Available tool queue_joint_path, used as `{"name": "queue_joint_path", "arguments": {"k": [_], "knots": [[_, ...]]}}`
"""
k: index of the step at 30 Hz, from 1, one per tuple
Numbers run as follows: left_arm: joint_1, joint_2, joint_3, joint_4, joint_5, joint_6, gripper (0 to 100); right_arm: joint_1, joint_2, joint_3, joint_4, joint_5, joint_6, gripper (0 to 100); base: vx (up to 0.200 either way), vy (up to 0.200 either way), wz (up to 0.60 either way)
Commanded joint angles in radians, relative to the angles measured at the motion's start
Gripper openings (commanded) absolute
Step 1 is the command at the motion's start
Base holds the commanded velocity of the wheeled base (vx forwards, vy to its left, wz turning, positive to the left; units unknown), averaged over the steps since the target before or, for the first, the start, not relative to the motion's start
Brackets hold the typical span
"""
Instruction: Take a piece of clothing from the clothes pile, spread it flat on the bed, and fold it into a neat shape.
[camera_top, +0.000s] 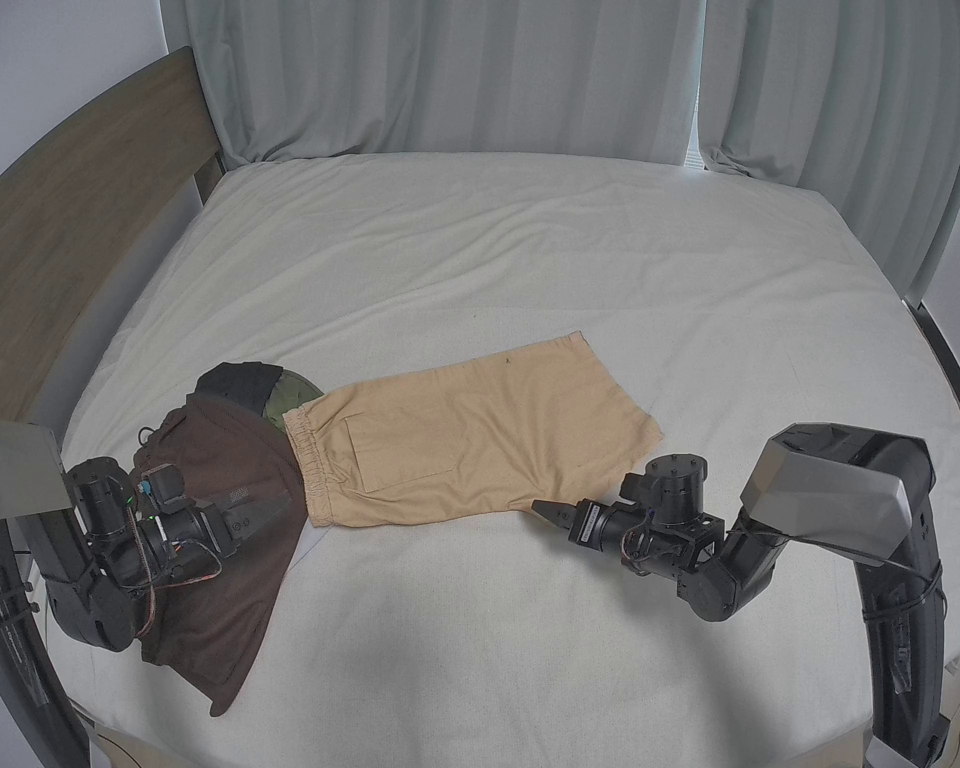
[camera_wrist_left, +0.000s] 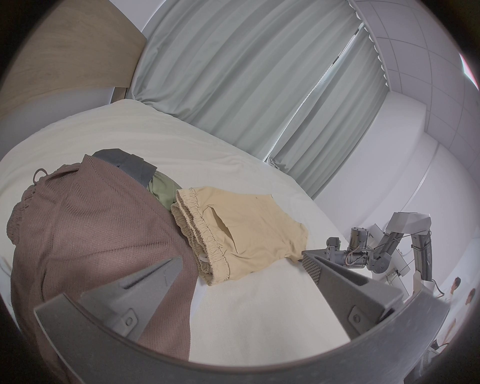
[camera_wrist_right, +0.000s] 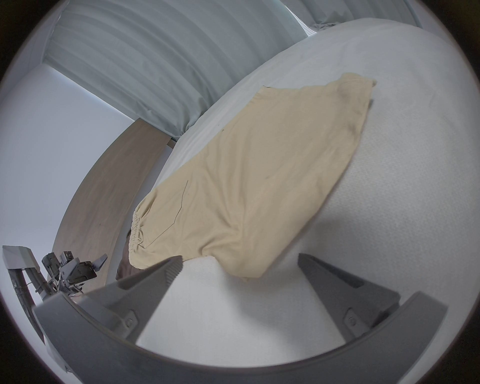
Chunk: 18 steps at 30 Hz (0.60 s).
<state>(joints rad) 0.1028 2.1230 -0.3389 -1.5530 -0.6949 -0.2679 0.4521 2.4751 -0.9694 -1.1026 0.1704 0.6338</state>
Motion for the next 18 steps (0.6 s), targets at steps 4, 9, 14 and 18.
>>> {"name": "queue_joint_path", "arguments": {"k": [4, 9, 14, 18], "knots": [[0.002, 0.002, -0.002, -0.001, 0.0, 0.001, 100, 0.043, 0.067, -0.121, 0.016, -0.002, 0.076, 100, 0.0, 0.0, 0.0], [0.002, 0.002, -0.002, -0.001, 0.0, -0.001, 100, 0.048, 0.117, -0.232, 0.044, -0.002, 0.084, 100, 0.0, 0.0, 0.0], [0.005, 0.002, -0.005, -0.001, -0.008, -0.001, 100, 0.057, 0.125, -0.275, 0.055, -0.002, 0.118, 100, 0.0, 0.0, 0.0], [0.005, 0.002, -0.003, -0.001, -0.012, -0.001, 100, 0.057, 0.145, -0.292, 0.05, -0.005, 0.125, 100, 0.0, 0.0, 0.0]]}}
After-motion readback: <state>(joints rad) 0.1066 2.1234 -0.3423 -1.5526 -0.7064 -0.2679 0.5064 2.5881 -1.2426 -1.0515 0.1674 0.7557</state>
